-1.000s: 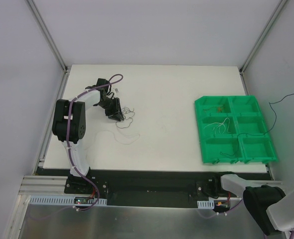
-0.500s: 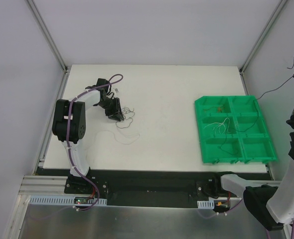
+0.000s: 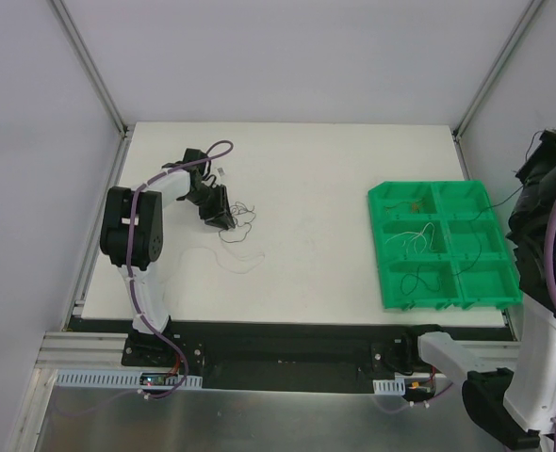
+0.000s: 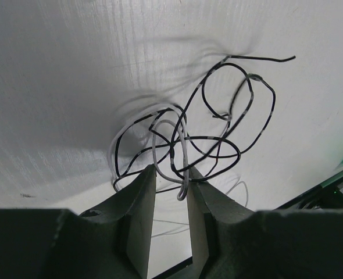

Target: Untangle the cables

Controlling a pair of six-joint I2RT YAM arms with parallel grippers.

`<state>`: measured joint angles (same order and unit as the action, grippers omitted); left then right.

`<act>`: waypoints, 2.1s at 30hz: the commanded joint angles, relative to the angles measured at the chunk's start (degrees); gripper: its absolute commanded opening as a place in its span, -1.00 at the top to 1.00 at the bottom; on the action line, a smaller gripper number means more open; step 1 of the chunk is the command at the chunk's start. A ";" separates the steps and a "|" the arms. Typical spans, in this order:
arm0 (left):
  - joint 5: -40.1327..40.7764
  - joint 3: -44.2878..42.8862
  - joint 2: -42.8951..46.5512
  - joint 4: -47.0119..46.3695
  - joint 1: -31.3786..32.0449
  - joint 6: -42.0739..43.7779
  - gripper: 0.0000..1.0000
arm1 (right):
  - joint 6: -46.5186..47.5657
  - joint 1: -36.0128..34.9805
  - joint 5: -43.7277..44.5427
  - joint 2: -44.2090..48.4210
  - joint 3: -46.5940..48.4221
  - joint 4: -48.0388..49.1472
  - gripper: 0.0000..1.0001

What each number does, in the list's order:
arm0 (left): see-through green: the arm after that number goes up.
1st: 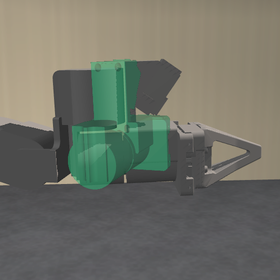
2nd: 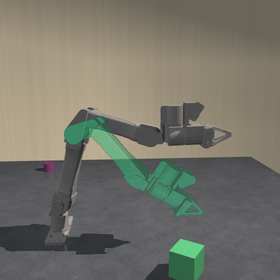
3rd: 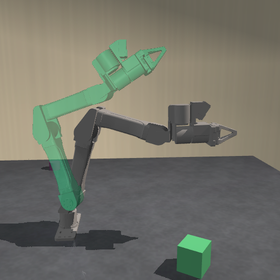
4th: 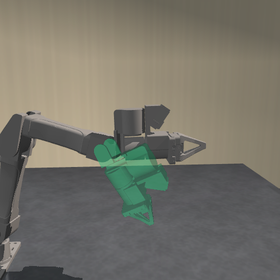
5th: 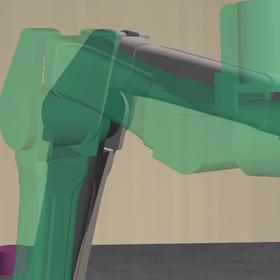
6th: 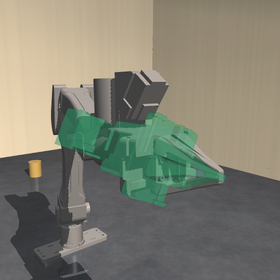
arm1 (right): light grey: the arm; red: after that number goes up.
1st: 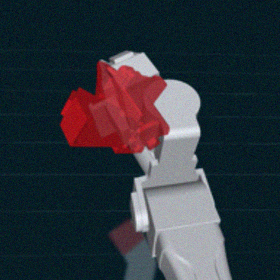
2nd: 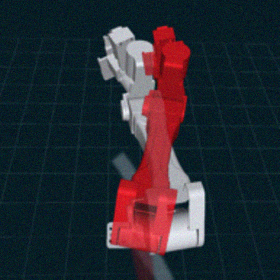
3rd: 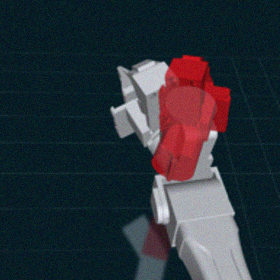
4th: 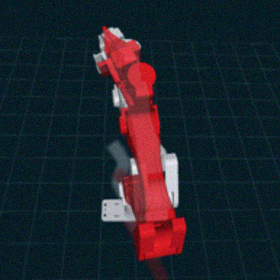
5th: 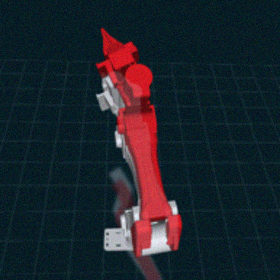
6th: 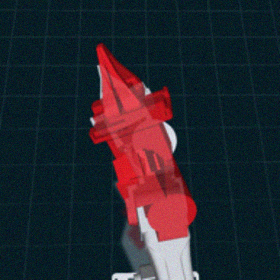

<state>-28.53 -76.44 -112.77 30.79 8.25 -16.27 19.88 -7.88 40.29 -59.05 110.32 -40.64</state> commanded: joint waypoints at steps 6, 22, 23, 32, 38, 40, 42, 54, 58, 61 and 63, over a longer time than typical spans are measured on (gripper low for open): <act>-1.26 -2.39 -0.96 1.91 -0.08 0.80 0.45 | -19.23 -0.21 -3.97 5.78 -22.92 -10.07 0.99; -0.56 -3.45 1.32 5.33 -0.08 2.30 0.41 | -35.70 16.84 -25.16 -2.20 -48.36 -19.47 0.99; -0.47 -3.36 1.59 5.51 -0.08 2.38 0.41 | -35.26 17.28 -26.48 -3.52 -48.53 -19.65 0.99; 0.59 -0.81 5.01 6.39 0.80 1.77 0.28 | -37.10 17.55 -35.38 -11.36 -57.75 -18.53 0.99; 2.16 -2.13 7.03 6.30 3.52 3.52 0.00 | -34.65 17.55 -32.03 -13.46 -62.15 -9.65 0.86; 3.39 -2.13 8.96 6.39 3.70 3.44 -0.11 | -32.11 17.46 -33.34 -13.46 -62.34 -7.96 0.45; 4.62 -1.69 12.21 7.09 3.70 2.83 -0.28 | -31.13 17.37 -33.44 -12.07 -59.89 -11.28 0.13; 18.88 6.48 24.53 7.18 0.02 2.21 -0.40 | -24.71 10.97 -37.12 0.95 -50.21 -12.81 -0.51; 10.54 6.84 18.66 7.09 -1.40 4.22 -0.33 | -24.98 4.30 -43.89 -3.34 -48.37 -6.92 -0.49; 3.32 3.68 11.80 6.22 -1.40 4.76 -0.26 | -24.63 -1.24 -48.28 -8.52 -45.65 -4.80 -0.48; 2.26 1.84 8.55 4.47 -1.40 4.58 -0.27 | -24.36 -4.67 -50.04 -11.78 -43.54 -5.32 -0.47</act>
<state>-18.98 -71.02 -98.56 36.45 6.70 -12.99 -5.82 -6.94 -2.42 -65.82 61.91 -48.73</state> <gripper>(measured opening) 0.633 0.743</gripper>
